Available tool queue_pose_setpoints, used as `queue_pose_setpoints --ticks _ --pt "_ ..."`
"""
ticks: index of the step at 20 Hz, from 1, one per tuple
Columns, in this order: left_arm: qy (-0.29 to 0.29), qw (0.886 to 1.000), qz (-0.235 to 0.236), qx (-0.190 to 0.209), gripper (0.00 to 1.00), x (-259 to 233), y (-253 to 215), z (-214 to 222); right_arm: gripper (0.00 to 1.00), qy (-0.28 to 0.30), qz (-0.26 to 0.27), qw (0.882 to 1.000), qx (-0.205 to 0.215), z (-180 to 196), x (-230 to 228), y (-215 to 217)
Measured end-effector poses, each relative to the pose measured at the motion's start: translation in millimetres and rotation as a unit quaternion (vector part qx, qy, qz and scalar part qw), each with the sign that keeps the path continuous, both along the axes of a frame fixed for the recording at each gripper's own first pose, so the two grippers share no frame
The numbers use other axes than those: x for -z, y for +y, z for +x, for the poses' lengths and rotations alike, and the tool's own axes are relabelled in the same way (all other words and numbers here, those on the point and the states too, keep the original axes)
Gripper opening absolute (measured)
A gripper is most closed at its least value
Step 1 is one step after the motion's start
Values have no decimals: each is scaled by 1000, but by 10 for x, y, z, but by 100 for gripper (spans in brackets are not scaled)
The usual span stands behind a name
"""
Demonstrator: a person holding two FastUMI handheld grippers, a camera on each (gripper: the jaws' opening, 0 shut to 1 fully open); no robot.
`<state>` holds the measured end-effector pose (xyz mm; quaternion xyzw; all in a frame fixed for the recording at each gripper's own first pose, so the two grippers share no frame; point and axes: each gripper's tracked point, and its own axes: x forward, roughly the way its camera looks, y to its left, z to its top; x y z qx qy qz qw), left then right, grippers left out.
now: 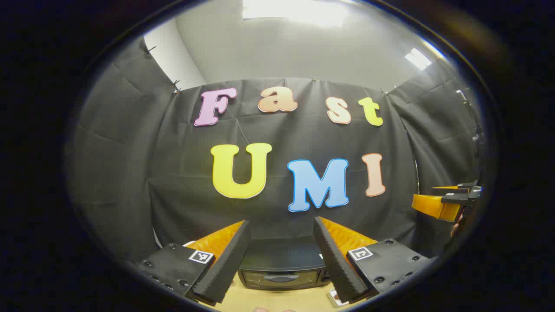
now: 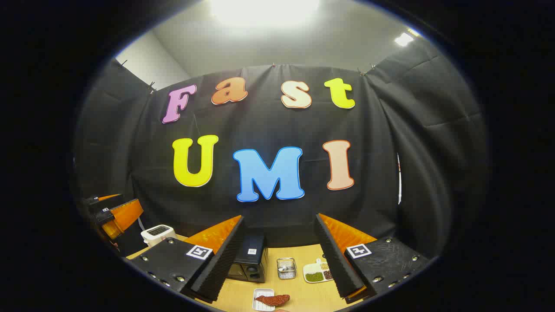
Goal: Open the electric oven with the left hand, put the food in, and close the electric oven.
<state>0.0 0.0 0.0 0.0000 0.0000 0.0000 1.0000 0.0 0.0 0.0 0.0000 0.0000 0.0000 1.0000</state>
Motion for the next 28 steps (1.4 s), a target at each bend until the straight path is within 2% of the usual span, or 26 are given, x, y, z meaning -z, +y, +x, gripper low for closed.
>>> queue_pose_setpoints --ticks 1,5,6,7,9,10,12,16,17,18,20,22,25,27,28 --pt "3 1000 -2 0 100 28 -12 17 97 0 0 1000 -1 11 1 -2" --pt "2 1000 1 1 100 24 -61 21 97 7 -1 1000 -4 55 63 14" --pt "3 1000 1 3 97 28 -76 15 96 7 -2 1000 -4 53 71 9" --pt "5 1000 2 5 100 50 -85 15 96 8 -3 1000 -4 57 91 7" --pt "9 1000 1 8 97 102 -113 10 97 11 -5 1000 -2 53 120 -9" --pt "12 1000 0 10 100 114 -122 18 97 10 -4 1000 -2 47 120 -11" --pt "16 1000 0 15 97 143 -153 7 96 10 -2 1000 0 42 125 -26" --pt "24 1000 1 15 100 241 -141 36 96 8 -5 1000 0 27 123 -27" --pt "29 999 -3 13 92 294 -121 30 96 8 -8 1000 -1 13 139 -30" --pt "33 999 -8 12 100 324 -111 41 97 9 -11 1000 0 7 148 -37" --pt "44 999 -10 13 92 428 -112 87 97 12 -15 1000 0 -11 182 -56" --pt "63 998 -5 17 92 592 -120 160 97 19 -16 1000 -2 -37 235 -63" --pt "95 995 -16 22 100 877 -136 294 96 24 -19 1000 -1 -65 277 -119" --pt "121 992 -32 25 97 1126 -146 406 96 29 -21 999 0 -69 318 -158" --pt "133 990 -31 21 92 1248 -123 474 96 32 -22 999 0 -73 338 -183"
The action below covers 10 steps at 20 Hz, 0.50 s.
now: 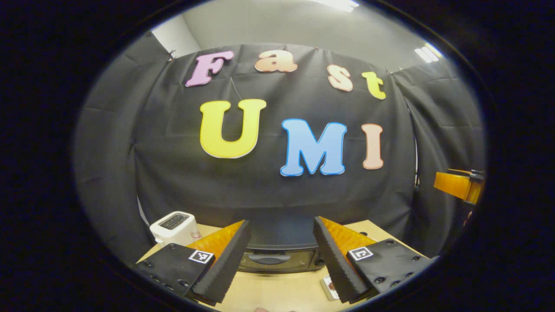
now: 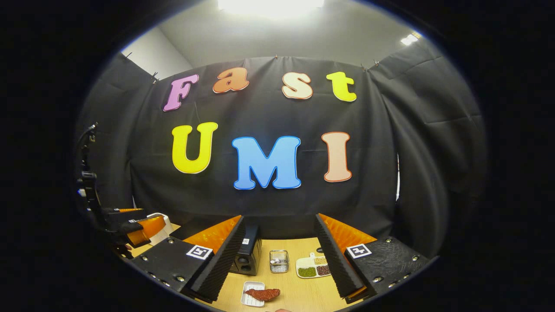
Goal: Open the electric oven with the left hand, put the food in, and close the electric oven.
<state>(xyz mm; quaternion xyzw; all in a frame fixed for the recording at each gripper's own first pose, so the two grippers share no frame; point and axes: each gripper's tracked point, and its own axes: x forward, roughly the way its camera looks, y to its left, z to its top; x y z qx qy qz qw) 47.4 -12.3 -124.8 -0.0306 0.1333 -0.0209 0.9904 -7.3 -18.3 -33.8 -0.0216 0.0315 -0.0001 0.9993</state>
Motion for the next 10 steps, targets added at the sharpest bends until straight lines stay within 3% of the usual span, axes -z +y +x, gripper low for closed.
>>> queue_pose_setpoints --ticks 1,6,10 --pt "13 1000 6 -3 100 124 31 61 96 3 -1 1000 2 -10 19 -25" --pt "71 997 26 -1 97 859 59 347 97 26 -1 1000 16 -43 213 -158" --pt "126 992 3 -16 98 1360 131 578 96 53 3 998 26 -82 370 -250"
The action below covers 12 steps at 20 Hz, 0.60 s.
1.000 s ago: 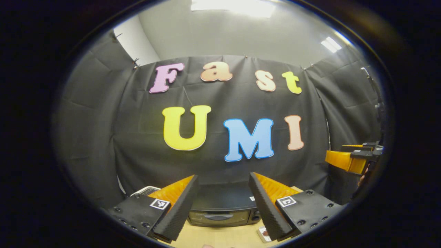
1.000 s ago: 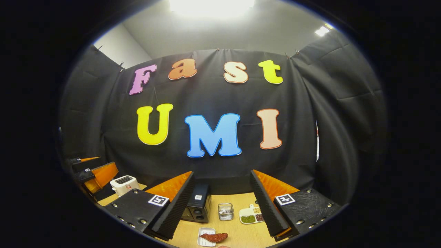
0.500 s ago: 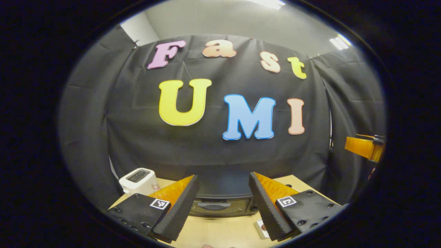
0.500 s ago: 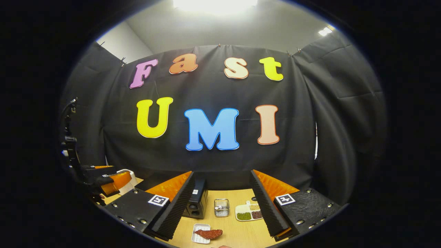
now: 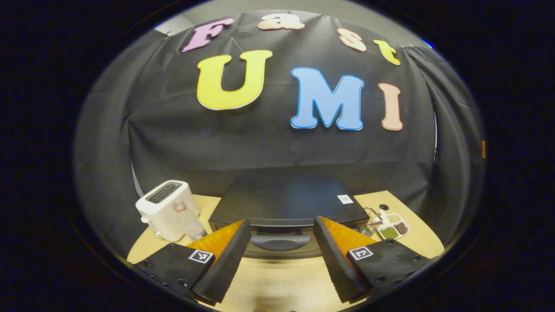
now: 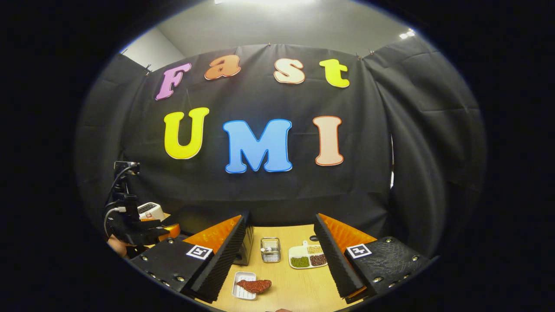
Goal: Open the electric oven with the left hand, put the food in, and close the electric oven.
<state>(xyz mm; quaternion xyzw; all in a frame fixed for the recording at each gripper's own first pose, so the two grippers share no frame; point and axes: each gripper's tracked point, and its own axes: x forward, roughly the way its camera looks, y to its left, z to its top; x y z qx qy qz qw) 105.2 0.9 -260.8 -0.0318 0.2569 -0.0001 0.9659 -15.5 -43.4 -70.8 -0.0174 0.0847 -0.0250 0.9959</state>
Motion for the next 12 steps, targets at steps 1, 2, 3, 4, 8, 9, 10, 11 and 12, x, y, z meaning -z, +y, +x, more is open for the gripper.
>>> queue_pose_setpoints --ticks 1,2,3,4,8,9,10,11,12 --pt "7 1000 -6 -3 98 86 9 71 96 4 2 1000 3 -18 22 -24" --pt "13 1000 -10 -4 98 143 16 138 96 7 2 1000 9 -19 31 -63" --pt "19 1000 -11 -4 98 200 20 196 97 11 2 1000 15 -26 62 -104" --pt "26 1000 -10 -4 98 261 34 248 96 14 1 1000 21 -39 71 -140" --pt "49 999 -8 0 100 539 35 396 96 14 -10 999 42 -64 27 -253" --pt "55 998 -1 1 100 603 32 401 96 12 -14 999 45 -65 14 -274" --pt "64 998 6 4 100 674 40 410 96 11 -16 999 48 -61 0 -285" --pt "70 997 16 6 92 729 54 415 96 11 -18 998 51 -54 -2 -295" --pt "65 997 31 15 94 748 61 470 96 10 -18 998 54 -48 -13 -295"
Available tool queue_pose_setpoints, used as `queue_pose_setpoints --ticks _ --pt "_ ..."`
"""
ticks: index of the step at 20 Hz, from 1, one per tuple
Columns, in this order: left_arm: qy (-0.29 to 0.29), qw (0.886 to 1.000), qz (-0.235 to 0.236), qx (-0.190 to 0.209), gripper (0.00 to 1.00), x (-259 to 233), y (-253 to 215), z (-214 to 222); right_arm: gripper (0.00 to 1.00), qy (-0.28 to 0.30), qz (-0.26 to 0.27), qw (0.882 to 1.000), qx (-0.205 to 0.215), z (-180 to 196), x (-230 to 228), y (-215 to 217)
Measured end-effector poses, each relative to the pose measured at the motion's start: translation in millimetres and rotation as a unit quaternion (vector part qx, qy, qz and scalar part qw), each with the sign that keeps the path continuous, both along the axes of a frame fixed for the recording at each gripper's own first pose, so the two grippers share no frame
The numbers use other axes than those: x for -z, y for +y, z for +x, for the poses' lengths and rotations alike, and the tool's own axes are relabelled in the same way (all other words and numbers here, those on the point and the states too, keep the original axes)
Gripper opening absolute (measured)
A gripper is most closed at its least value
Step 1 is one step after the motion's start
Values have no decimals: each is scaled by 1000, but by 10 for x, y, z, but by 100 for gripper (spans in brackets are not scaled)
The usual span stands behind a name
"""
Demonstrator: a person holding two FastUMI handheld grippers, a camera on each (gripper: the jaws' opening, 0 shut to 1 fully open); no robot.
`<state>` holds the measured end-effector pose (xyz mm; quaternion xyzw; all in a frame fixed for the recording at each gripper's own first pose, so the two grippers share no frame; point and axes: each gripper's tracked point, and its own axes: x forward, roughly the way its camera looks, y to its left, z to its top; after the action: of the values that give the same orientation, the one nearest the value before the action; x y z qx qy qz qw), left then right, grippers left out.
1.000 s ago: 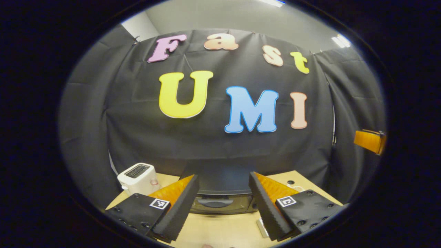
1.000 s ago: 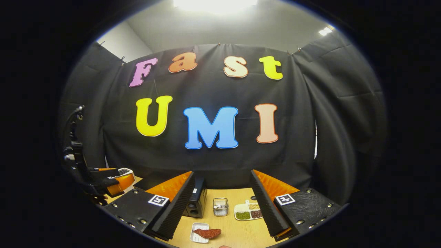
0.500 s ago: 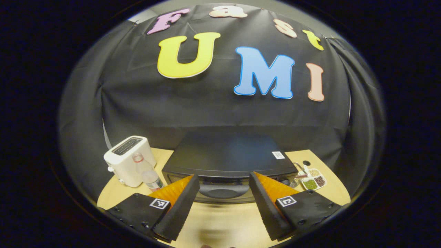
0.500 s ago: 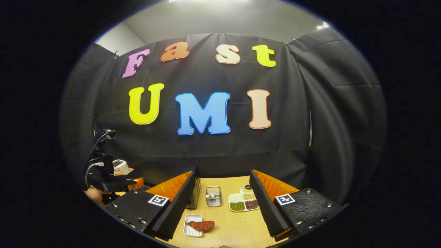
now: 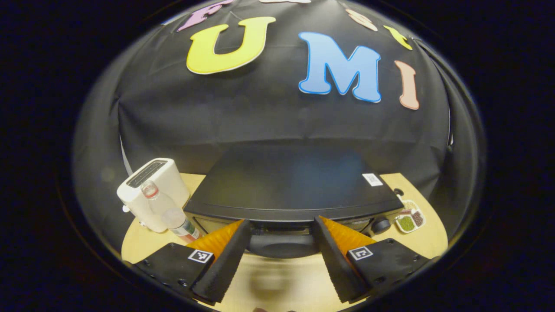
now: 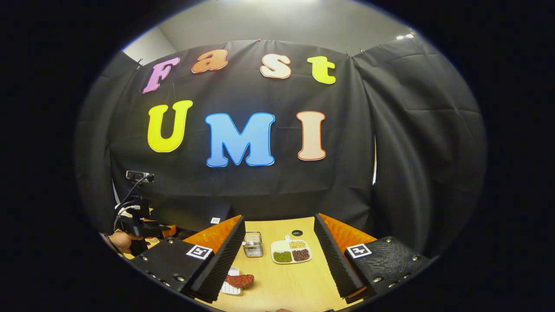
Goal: Open the electric oven with the left hand, put the food in, and close the electric oven.
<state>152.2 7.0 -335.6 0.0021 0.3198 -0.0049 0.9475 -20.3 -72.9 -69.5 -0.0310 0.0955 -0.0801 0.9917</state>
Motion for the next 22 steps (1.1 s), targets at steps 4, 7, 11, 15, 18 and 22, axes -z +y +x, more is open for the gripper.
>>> queue_pose_setpoints --ticks 4,7,11,15,18,22 --pt "-10 1000 4 5 100 -8 -23 -39 97 3 -2 1000 -1 11 37 74" --pt "-13 1000 1 8 97 -10 -17 -185 97 1 -2 1000 -12 15 48 188" --pt "-3 1000 -15 12 100 18 -12 -430 97 1 -1 1000 -30 48 69 332" --pt "10 1000 -25 12 100 89 -22 -687 97 1 2 999 -45 50 72 461" --pt "22 999 -38 5 98 171 -19 -856 97 0 -3 998 -56 27 74 528" --pt "31 999 -35 3 100 267 -23 -994 97 2 -7 998 -63 0 82 571"
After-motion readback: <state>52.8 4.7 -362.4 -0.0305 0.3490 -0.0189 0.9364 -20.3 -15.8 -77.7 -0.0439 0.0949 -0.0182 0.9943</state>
